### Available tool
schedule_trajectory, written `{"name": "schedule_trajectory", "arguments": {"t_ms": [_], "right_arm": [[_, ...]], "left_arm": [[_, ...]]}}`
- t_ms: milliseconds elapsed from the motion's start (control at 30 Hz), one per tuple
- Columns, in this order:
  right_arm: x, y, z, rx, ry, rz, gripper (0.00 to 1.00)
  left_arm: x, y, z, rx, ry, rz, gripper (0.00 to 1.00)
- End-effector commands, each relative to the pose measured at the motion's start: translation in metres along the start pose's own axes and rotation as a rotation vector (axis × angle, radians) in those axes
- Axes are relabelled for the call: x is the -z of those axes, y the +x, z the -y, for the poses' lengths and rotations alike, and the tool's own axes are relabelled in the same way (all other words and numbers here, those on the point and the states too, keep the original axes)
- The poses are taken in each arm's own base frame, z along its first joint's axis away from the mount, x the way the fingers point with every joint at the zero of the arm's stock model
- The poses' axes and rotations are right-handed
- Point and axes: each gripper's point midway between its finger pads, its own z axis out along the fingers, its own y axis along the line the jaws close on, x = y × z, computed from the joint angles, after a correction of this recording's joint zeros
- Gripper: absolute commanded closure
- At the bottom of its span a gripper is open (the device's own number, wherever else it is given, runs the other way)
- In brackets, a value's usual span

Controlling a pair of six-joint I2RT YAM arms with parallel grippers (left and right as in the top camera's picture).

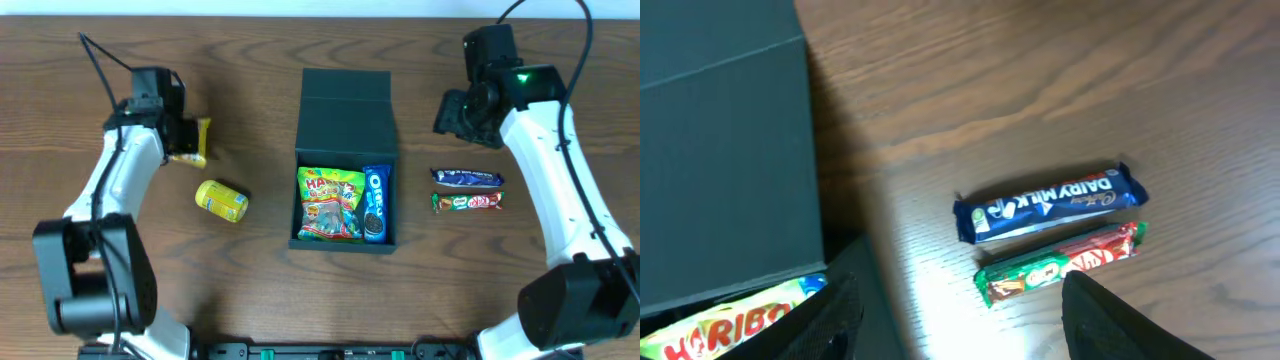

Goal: Pack container
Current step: 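Grasp the yellow chip bag with the left gripper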

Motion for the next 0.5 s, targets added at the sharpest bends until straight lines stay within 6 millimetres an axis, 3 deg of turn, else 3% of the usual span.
{"name": "schedule_trajectory", "arguments": {"t_ms": [0, 167, 267, 300, 333, 367, 467], "right_arm": [[-0.003, -0.005, 0.012, -0.012, 0.022, -0.002, 0.37], [-0.003, 0.003, 0.026, -0.029, 0.051, -0.046, 0.37], [-0.002, 0.011, 0.033, -0.032, 0.071, -0.085, 0.36], [-0.002, 0.013, 0.033, -0.031, 0.075, -0.093, 0.36], [-0.002, 0.015, 0.034, -0.030, 0.078, -0.101, 0.36], [-0.001, 0.017, 0.035, -0.029, 0.082, -0.109, 0.36], [-0.001, 0.019, 0.035, -0.028, 0.083, -0.117, 0.36]], "left_arm": [[0.056, -0.029, 0.004, 0.017, 0.043, 0.117, 0.94], [0.118, -0.031, 0.037, 0.001, 0.207, 0.211, 0.94], [0.137, -0.025, 0.035, -0.008, 0.164, 0.227, 0.91], [0.137, -0.023, 0.032, 0.000, 0.147, 0.217, 0.61], [0.132, -0.019, 0.025, 0.034, 0.117, 0.195, 0.23], [0.126, -0.015, 0.021, 0.064, 0.103, 0.174, 0.05], [0.103, -0.004, 0.018, 0.119, 0.096, 0.102, 0.05]]}}
